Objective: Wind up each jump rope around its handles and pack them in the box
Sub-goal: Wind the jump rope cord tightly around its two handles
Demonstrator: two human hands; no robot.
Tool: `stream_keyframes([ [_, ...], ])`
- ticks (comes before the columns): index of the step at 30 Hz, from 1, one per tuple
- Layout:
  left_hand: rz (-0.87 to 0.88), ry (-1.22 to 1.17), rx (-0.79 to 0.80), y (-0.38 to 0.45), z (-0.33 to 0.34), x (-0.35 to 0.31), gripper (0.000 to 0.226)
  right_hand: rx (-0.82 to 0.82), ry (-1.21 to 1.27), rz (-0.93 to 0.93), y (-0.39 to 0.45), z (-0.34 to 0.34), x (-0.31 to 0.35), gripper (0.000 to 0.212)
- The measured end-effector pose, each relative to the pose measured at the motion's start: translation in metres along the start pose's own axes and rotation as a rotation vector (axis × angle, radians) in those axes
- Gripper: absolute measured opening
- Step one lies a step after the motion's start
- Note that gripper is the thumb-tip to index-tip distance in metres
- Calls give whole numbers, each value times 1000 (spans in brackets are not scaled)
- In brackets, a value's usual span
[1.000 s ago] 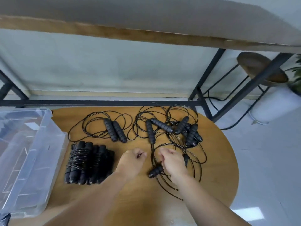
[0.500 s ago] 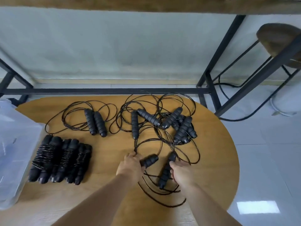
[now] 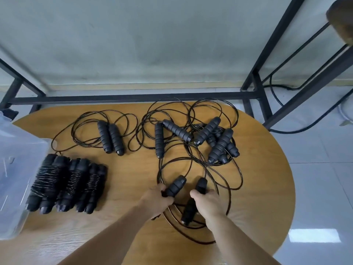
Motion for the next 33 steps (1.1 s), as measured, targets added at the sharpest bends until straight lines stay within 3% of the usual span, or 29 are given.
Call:
stream_keyframes([
  [2, -13, -321, -25, -9, -2, 4, 35, 149, 141, 1, -21, 4, 4, 25],
  [6, 32, -521, -59, -31, -14, 0, 16, 237, 262, -61, -62, 15, 11, 8],
  [12, 120, -526, -40, -75, -52, -10, 16, 384, 436, -106, -119, 24, 17, 13],
  [18, 225, -485, -69, -123, -95, -15, 24, 412, 525, -206, -173, 33, 28, 21],
  [22, 203, -515, -129, -150, -122, -7, 65, 440, 546, -291, -209, 39, 39, 20],
  [27, 247, -722, -37, -189, -154, -16, 39, 475, 589, -381, -246, 45, 54, 30],
  [33, 318, -764, 230, -228, -203, -14, 55, 500, 588, -525, -289, 53, 68, 22],
])
Point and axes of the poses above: each hand's wrist, its own y-axis towards the middle knuckle, its own z-axis out of the palm, x = y × z, the point moved 1 cm from there along y, towards the middle knuckle, and after that the axes turned 12 degrees about z, right-handed, at the moved point
